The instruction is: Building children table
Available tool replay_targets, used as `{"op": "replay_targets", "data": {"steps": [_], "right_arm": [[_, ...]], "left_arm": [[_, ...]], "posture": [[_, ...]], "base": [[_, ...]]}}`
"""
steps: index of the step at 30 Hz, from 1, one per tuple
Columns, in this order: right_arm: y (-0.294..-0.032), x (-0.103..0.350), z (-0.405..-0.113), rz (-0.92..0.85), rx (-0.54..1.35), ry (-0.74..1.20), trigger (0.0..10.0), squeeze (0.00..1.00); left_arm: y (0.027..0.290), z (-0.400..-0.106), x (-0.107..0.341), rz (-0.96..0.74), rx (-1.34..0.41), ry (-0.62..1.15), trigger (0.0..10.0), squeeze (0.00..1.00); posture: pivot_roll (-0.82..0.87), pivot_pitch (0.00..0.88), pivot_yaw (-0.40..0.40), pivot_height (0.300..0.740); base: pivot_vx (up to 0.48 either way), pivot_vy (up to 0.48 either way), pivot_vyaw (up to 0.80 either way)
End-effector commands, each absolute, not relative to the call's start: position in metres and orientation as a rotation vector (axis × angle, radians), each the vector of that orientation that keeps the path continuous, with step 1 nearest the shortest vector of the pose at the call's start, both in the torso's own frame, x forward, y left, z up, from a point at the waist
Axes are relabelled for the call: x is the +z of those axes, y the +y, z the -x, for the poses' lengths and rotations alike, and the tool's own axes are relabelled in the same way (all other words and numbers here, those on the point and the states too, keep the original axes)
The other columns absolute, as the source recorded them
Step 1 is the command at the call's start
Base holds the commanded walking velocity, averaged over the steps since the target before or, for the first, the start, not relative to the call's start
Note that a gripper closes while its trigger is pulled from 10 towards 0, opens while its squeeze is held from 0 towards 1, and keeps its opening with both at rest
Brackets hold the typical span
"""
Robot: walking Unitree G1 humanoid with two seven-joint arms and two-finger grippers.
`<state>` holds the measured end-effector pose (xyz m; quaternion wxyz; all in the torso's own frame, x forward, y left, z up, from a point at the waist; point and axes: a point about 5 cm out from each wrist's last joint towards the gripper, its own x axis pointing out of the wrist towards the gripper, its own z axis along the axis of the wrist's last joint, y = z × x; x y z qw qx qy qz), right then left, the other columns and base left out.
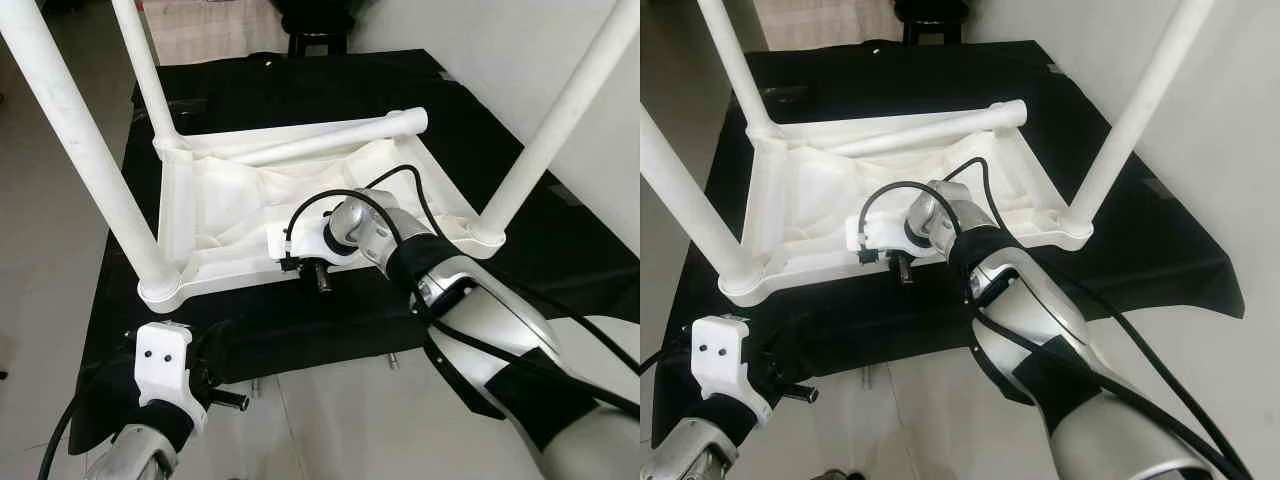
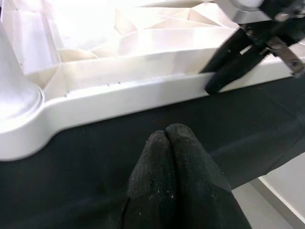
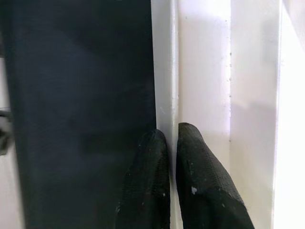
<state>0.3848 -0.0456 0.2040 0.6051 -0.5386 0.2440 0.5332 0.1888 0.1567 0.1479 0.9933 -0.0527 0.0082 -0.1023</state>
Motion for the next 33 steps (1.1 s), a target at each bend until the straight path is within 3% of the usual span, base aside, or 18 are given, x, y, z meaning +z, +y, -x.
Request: {"op": "replay_targets", "data": {"steps": [1, 7, 11, 13, 18, 28, 29, 33], "right_arm": [[-0.061, 0.176, -0.378, 1.176, 1.288, 0.709, 0.0, 0.0], [-0.04, 0.181, -0.376, 0.866, 1.253, 0.666, 0.0, 0.0], [-0.019, 0.19, -0.38, 0.613, 1.082, 0.595, 0.0, 0.0], [-0.019, 0.19, -0.38, 0.613, 1.082, 0.595, 0.0, 0.0], [0.006, 0.196, -0.38, 0.394, 0.892, 0.506, 0.0, 0.0], [0.024, 0.217, -0.387, 0.253, 0.681, 0.281, 0.0, 0.0], [0.029, 0.228, -0.388, 0.218, 0.628, 0.2, 9.7, 0.0], [0.046, 0.245, -0.385, 0.079, 0.566, 0.102, 10.0, 0.0]], "left_arm": [[0.156, -0.188, 0.147, 0.113, -0.2, 0.028, 10.0, 0.0], [0.157, -0.189, 0.146, 0.112, -0.199, 0.026, 10.0, 0.0], [0.157, -0.19, 0.146, 0.108, -0.199, 0.025, 10.0, 0.0], [0.157, -0.19, 0.146, 0.108, -0.199, 0.025, 10.0, 0.0], [0.159, -0.191, 0.147, 0.099, -0.194, 0.021, 10.0, 0.0], [0.159, -0.191, 0.147, 0.098, -0.191, 0.019, 10.0, 0.0], [0.159, -0.192, 0.147, 0.1, -0.193, 0.019, 10.0, 0.0], [0.158, -0.192, 0.147, 0.102, -0.196, 0.019, 10.0, 0.0]], "posture": [[0.01, 0.158, -0.094, 0.74], [0.01, 0.152, -0.095, 0.74], [0.01, 0.143, -0.089, 0.74], [0.01, 0.143, -0.089, 0.74], [0.02, 0.139, -0.092, 0.74], [0.01, 0.139, -0.09, 0.74], [0.01, 0.139, -0.089, 0.74], [0.02, 0.139, -0.092, 0.74]], "base": [[0.0, 0.0, 0.0], [0.0, 0.0, 0.0], [0.0, 0.0, 0.0], [0.0, 0.0, 0.0], [0.0, 0.0, 0.0], [0.0, 0.0, 0.0], [0.0, 0.0, 0.0], [0.0, 0.0, 0.0]]}}
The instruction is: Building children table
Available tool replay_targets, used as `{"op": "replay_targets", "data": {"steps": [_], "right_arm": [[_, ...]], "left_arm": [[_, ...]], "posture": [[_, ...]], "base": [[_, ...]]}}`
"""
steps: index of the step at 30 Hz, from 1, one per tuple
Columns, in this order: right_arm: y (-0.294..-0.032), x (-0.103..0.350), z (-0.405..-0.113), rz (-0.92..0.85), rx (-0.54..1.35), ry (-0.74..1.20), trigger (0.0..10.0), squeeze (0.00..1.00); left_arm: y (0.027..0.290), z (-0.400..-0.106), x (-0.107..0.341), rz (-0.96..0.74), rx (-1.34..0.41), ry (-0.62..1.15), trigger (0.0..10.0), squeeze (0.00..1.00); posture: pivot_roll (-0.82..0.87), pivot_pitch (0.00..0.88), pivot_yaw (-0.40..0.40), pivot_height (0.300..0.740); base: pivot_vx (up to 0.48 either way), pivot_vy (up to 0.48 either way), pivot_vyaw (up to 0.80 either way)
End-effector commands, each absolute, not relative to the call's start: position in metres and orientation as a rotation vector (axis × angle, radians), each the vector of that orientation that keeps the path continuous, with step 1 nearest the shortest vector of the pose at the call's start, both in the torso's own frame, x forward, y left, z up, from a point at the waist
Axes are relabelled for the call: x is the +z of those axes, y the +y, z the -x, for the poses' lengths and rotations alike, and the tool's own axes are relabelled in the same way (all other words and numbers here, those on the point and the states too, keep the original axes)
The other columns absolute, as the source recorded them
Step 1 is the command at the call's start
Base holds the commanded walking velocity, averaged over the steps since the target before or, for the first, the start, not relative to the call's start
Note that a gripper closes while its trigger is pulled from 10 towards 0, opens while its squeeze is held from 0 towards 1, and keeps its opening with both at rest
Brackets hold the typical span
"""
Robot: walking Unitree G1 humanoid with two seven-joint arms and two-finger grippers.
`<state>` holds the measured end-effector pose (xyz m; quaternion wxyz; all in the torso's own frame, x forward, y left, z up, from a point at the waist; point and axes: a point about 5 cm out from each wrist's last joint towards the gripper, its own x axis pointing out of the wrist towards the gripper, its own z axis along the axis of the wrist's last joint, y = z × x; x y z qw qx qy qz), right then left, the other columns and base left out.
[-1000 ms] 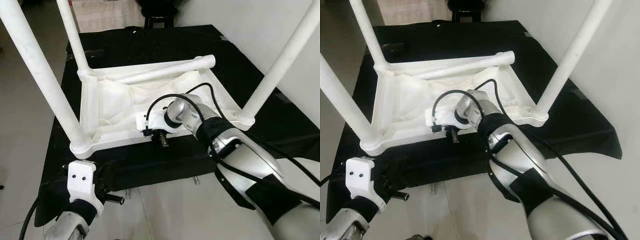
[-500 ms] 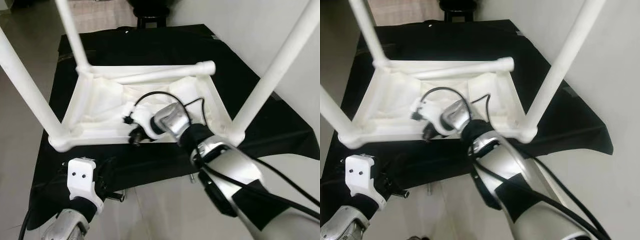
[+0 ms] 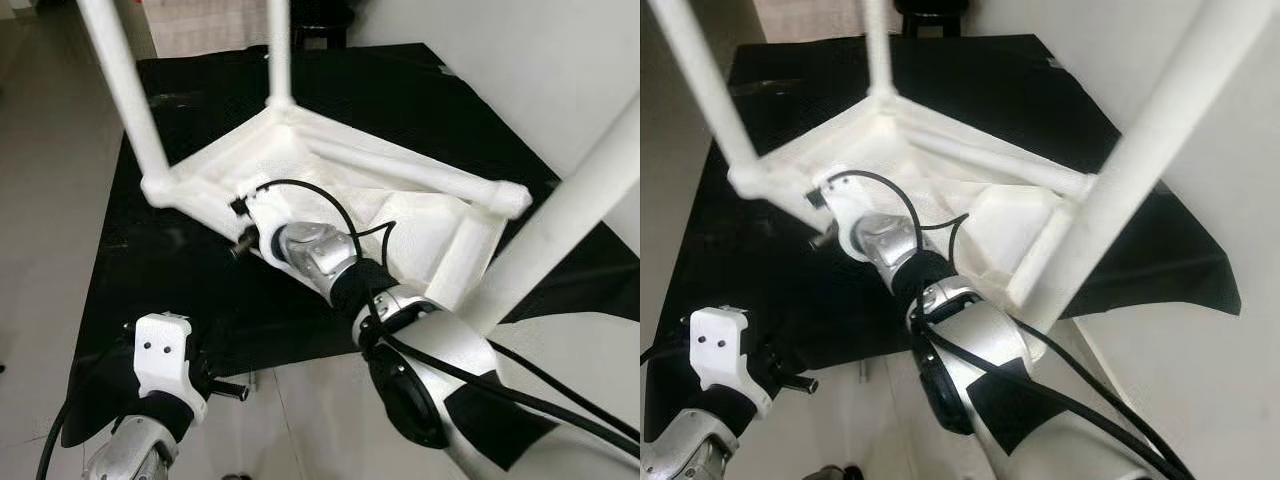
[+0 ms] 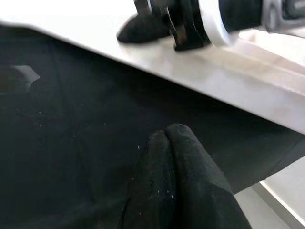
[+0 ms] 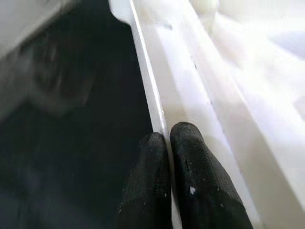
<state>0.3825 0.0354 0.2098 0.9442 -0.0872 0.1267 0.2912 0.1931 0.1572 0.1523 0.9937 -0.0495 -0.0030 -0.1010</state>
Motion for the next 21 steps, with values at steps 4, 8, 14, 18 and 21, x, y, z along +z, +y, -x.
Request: {"op": "replay_targets", "data": {"steps": [4, 8, 14, 18, 21], "right_arm": [[0.065, 0.256, -0.375, -0.032, 0.662, 0.059, 10.0, 1.0], [0.077, 0.263, -0.364, -0.093, 0.785, 0.002, 10.0, 1.0], [0.074, 0.256, -0.355, -0.044, 0.897, -0.092, 10.0, 1.0], [0.047, 0.236, -0.344, 0.014, 1.043, -0.16, 10.0, 0.23], [0.015, 0.214, -0.339, 0.089, 1.079, -0.147, 10.0, 0.0]], "left_arm": [[0.158, -0.193, 0.147, 0.103, -0.194, 0.018, 10.0, 0.0], [0.158, -0.193, 0.147, 0.105, -0.19, 0.016, 10.0, 0.0], [0.159, -0.194, 0.147, 0.107, -0.19, 0.014, 10.0, 0.0], [0.161, -0.196, 0.147, 0.105, -0.19, 0.011, 10.0, 0.0], [0.163, -0.198, 0.147, 0.097, -0.185, 0.011, 10.0, 0.0]], "posture": [[0.02, 0.14, -0.095, 0.74], [0.01, 0.142, -0.093, 0.74], [-0.01, 0.139, -0.088, 0.74], [-0.03, 0.138, -0.082, 0.74], [-0.03, 0.133, -0.083, 0.74]], "base": [[0.0, 0.0, 0.0], [0.0, 0.0, 0.0], [0.0, 0.0, 0.0], [0.0, 0.0, 0.0], [0.0, 0.0, 0.0]]}}
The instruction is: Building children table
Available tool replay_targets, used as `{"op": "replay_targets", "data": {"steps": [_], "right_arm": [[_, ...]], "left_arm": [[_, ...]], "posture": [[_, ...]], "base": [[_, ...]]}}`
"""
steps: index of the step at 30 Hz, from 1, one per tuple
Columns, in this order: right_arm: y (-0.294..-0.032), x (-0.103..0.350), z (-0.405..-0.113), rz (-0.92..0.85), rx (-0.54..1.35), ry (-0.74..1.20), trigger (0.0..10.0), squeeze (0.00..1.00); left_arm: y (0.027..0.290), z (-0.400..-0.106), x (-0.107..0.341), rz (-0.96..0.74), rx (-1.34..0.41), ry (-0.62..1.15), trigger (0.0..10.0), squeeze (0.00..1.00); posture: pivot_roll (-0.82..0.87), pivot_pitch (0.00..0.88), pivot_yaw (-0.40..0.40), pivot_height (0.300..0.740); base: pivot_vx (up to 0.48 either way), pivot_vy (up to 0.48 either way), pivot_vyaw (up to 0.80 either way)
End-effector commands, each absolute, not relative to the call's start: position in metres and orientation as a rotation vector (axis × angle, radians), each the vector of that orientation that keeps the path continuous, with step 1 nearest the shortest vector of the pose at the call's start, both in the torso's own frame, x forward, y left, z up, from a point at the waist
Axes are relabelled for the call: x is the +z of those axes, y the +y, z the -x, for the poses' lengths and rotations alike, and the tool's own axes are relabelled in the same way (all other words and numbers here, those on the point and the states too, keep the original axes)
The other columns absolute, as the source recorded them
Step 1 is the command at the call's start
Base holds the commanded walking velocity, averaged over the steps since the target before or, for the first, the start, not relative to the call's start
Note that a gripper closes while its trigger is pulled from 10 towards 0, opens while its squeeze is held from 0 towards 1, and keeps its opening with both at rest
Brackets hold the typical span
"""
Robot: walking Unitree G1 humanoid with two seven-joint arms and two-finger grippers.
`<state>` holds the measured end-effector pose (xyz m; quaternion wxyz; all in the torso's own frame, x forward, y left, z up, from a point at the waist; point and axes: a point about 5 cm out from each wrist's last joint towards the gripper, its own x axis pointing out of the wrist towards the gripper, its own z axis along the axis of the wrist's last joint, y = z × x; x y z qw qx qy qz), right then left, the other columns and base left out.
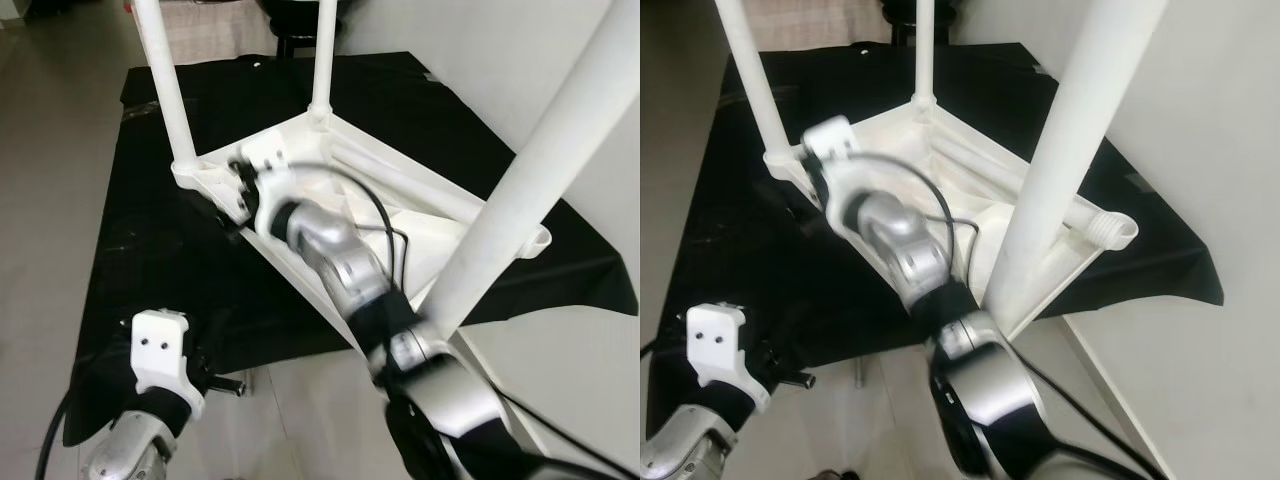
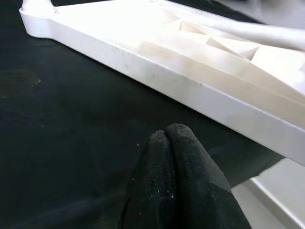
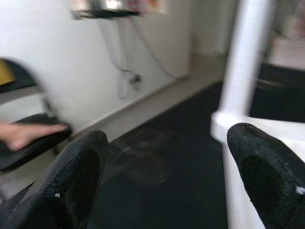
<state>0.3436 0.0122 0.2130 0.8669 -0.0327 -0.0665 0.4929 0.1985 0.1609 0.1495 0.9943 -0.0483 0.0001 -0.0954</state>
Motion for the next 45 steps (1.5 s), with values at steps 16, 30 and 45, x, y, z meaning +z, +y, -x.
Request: {"op": "replay_targets", "data": {"steps": [16, 30, 45], "right_arm": [[-0.097, 0.164, -0.269, -0.066, 1.309, 0.071, 10.0, 0.0], [-0.137, 0.15, -0.225, -0.204, 1.284, 0.209, 10.0, 0.0], [-0.247, 0.159, -0.2, 0.315, 1.117, 0.747, 10.0, 0.0]], "left_arm": [[0.181, -0.204, 0.147, 0.044, -0.096, -0.005, 10.0, 0.0], [0.196, -0.207, 0.146, 0.015, 0.028, -0.005, 10.0, 0.0], [0.193, -0.207, 0.14, 0.012, -0.024, 0.027, 10.0, 0.0]], "posture": [[-0.06, 0.111, -0.056, 0.74], [-0.07, 0.099, -0.059, 0.74], [-0.11, 0.096, -0.053, 0.74]], "base": [[0.0, 0.0, 0.0], [0.0, 0.0, 0.0], [0.0, 0.0, -0.19]]}}
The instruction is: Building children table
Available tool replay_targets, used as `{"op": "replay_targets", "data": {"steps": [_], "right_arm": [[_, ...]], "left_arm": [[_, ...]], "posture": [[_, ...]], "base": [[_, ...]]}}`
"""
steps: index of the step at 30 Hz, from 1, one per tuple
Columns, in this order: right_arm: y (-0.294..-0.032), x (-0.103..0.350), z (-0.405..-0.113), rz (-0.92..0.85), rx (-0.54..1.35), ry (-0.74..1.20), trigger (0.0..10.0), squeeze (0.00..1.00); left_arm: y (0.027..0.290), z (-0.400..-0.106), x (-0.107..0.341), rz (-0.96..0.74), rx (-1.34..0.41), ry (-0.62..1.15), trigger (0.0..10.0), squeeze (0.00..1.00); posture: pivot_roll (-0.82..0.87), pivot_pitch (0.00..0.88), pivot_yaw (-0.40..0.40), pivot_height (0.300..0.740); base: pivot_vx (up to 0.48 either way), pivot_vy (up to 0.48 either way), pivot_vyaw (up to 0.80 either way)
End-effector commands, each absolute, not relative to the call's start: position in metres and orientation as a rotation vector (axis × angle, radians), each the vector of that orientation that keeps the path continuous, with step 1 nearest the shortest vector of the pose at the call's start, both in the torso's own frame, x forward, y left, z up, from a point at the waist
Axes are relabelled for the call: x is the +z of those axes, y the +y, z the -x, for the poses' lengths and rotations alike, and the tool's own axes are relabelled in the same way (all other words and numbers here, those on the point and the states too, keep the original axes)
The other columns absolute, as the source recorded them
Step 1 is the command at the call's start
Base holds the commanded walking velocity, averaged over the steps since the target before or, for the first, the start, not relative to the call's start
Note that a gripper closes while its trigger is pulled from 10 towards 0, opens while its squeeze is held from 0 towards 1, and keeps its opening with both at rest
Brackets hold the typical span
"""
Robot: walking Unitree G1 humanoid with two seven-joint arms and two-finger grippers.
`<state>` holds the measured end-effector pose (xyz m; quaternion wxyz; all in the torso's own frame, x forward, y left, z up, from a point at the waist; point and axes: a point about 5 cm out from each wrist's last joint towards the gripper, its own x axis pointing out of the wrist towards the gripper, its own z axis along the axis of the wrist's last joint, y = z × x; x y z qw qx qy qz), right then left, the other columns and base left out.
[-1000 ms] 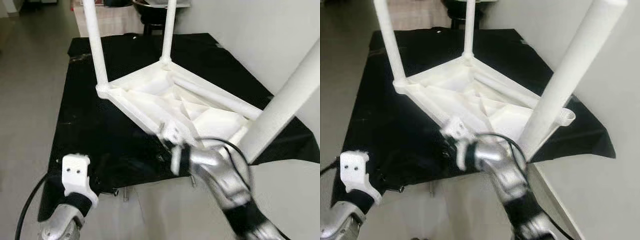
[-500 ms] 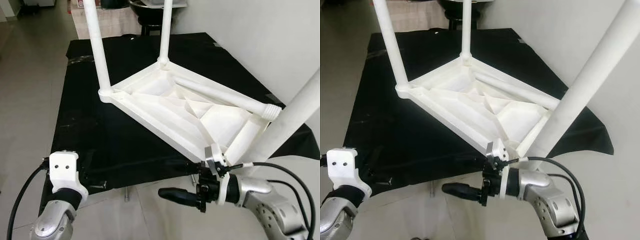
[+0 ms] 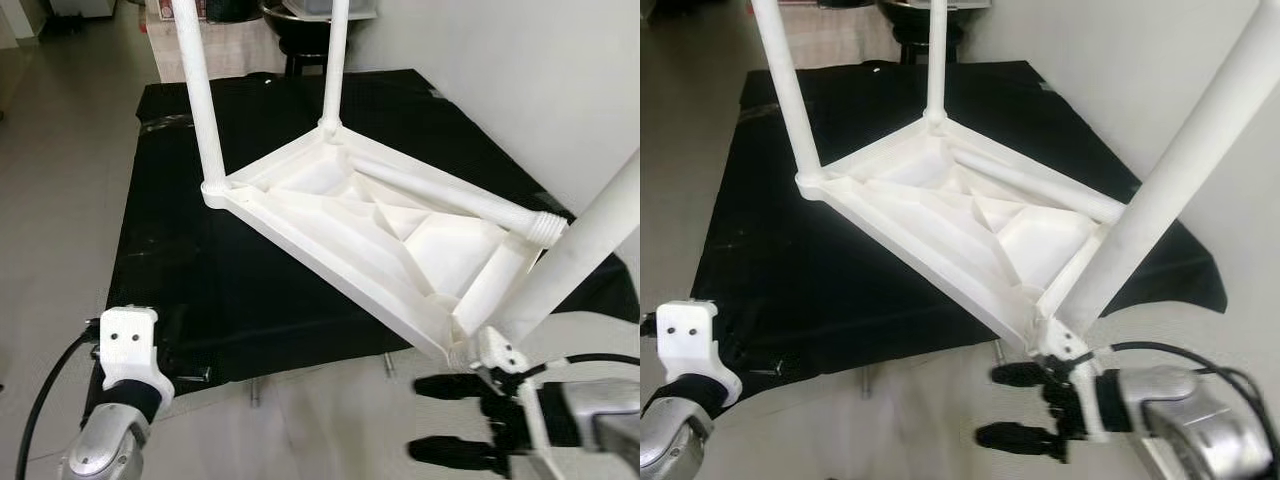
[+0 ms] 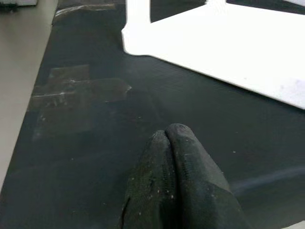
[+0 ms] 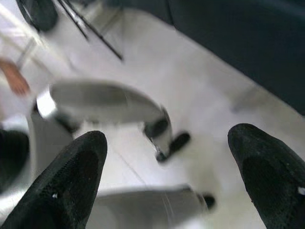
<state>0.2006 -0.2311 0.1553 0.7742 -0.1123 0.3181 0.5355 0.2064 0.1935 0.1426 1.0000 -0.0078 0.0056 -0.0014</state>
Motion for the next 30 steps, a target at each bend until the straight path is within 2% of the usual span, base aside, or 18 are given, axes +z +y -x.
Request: {"op": "replay_targets", "data": {"steps": [1, 7, 9, 13, 14, 17, 20, 23, 26, 30], "right_arm": [[-0.247, 0.159, -0.2, 0.315, 1.117, 0.747, 10.0, 0.0], [-0.261, 0.169, -0.199, 0.401, 1.089, 0.825, 10.0, 0.0], [-0.263, 0.173, -0.199, 0.425, 1.091, 0.837, 10.0, 0.0], [-0.268, 0.174, -0.217, 0.513, 0.978, 0.791, 10.0, 0.0], [-0.268, 0.177, -0.234, 0.539, 0.895, 0.714, 10.0, 0.0], [-0.265, 0.179, -0.242, 0.539, 0.871, 0.665, 10.0, 0.0], [-0.256, 0.186, -0.247, 0.512, 0.904, 0.579, 10.0, 0.0], [-0.234, 0.194, -0.247, 0.481, 1.016, 0.468, 10.0, 0.0], [-0.226, 0.195, -0.248, 0.466, 1.048, 0.437, 10.0, 0.0], [-0.181, 0.199, -0.254, 0.43, 1.192, 0.296, 10.0, 0.0]], "left_arm": [[0.193, -0.207, 0.14, 0.012, -0.024, 0.027, 10.0, 0.0], [0.192, -0.207, 0.14, 0.011, -0.028, 0.028, 10.0, 0.0], [0.192, -0.207, 0.14, 0.011, -0.028, 0.028, 10.0, 0.0], [0.192, -0.207, 0.14, 0.01, -0.028, 0.026, 10.0, 0.0], [0.193, -0.207, 0.14, 0.01, -0.029, 0.026, 10.0, 0.0], [0.193, -0.207, 0.14, 0.009, -0.03, 0.026, 10.0, 0.0], [0.192, -0.207, 0.14, 0.009, -0.032, 0.027, 10.0, 0.0], [0.191, -0.207, 0.14, 0.008, -0.034, 0.026, 10.0, 0.0], [0.191, -0.207, 0.14, 0.008, -0.035, 0.026, 10.0, 0.0], [0.19, -0.207, 0.141, 0.008, -0.032, 0.023, 10.0, 0.0]], "posture": [[-0.11, 0.096, -0.053, 0.74], [-0.11, 0.099, -0.054, 0.74], [-0.11, 0.101, -0.054, 0.74], [-0.1, 0.104, -0.054, 0.74], [-0.1, 0.104, -0.052, 0.74], [-0.1, 0.104, -0.052, 0.74], [-0.1, 0.105, -0.051, 0.74], [-0.09, 0.106, -0.05, 0.74], [-0.09, 0.106, -0.05, 0.74], [-0.08, 0.104, -0.053, 0.74]], "base": [[0.0, 0.0, -0.77], [0.0, 0.0, -0.77], [0.0, 0.0, 0.0], [0.0, 0.0, 0.0], [0.0, 0.0, 0.0], [0.0, 0.0, 0.0], [0.0, 0.0, 0.0], [0.0, 0.0, 0.0], [0.0, 0.0, 0.0], [0.0, 0.0, 0.0]]}}
